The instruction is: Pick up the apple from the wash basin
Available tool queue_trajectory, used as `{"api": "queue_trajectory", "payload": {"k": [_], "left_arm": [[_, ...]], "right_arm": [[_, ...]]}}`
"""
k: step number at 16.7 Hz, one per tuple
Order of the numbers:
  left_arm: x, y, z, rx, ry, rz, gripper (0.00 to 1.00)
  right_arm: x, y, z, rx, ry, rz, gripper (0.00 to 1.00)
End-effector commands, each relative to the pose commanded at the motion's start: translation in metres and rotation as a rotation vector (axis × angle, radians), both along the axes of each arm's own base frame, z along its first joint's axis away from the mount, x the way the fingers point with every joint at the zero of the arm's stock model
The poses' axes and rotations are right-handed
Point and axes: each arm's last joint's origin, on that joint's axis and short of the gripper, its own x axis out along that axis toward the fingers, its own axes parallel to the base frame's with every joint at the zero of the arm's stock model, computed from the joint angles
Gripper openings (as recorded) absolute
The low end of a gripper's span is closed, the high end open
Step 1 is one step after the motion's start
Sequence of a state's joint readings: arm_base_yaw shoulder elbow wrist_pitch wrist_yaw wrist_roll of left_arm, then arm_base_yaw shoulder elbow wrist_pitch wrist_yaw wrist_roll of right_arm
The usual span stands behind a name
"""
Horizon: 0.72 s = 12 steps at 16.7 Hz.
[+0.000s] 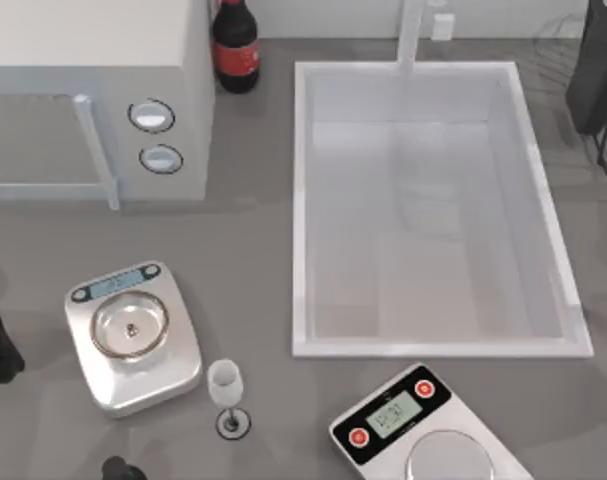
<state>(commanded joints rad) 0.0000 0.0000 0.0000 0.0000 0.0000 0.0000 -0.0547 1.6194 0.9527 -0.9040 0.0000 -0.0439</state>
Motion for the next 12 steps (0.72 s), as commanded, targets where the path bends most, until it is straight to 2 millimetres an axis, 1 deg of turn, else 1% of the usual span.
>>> {"api": "queue_trajectory", "payload": {"k": [6,7,12], "left_arm": [[0.0,0.0,0.0,0.0,0.0,0.0,1.0],[0.0,0.0,0.0,0.0,0.0,0.0,1.0],[0.0,0.0,0.0,0.0,0.0,0.0,1.0]], "right_arm": [[0.0,0.0,0.0,0.0,0.0,0.0,0.98],[0.0,0.0,0.0,0.0,0.0,0.0,1.0],[0.0,0.0,0.0,0.0,0.0,0.0,1.0]]}}
